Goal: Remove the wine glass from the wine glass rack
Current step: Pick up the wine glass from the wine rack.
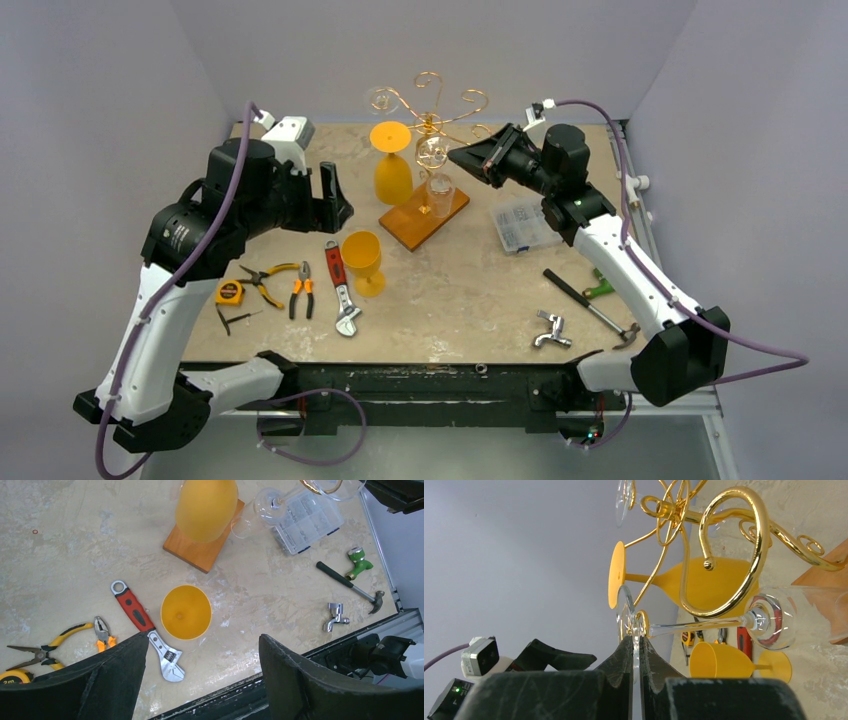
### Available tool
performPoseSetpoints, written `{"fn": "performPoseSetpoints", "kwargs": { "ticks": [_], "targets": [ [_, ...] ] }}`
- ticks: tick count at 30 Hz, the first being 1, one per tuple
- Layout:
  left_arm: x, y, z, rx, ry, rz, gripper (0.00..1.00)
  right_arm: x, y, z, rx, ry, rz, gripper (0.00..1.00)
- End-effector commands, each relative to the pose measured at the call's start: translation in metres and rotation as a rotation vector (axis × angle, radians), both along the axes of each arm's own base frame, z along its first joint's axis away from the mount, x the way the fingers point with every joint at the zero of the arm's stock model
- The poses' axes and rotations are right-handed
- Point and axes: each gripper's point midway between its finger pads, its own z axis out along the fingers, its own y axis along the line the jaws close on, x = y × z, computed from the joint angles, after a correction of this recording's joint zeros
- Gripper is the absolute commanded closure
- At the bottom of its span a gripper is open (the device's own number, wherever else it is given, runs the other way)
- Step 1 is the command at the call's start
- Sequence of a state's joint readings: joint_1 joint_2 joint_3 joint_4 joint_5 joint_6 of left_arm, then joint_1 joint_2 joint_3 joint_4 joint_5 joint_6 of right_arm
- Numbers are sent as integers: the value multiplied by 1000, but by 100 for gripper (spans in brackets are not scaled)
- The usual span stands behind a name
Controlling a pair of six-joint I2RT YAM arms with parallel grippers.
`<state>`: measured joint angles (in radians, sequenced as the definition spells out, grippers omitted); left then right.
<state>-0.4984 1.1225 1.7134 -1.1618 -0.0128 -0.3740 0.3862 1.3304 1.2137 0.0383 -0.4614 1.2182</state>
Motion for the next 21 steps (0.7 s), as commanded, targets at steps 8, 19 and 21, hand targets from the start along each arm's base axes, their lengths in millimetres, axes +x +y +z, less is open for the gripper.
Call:
{"fn": "performPoseSetpoints", "kwargs": {
  "ticks": [8, 19, 21],
  "targets": [
    [-6, 8, 14, -18, -58, 18, 21, -11, -4, 54, 105, -76, -18, 100],
    [-9, 10, 15, -21, -63, 15, 21, -15, -6, 73, 141, -83, -21, 100],
    [-10, 10, 16, -20, -65, 15, 21, -15, -7, 76, 147, -85, -24, 100]
  ]
}}
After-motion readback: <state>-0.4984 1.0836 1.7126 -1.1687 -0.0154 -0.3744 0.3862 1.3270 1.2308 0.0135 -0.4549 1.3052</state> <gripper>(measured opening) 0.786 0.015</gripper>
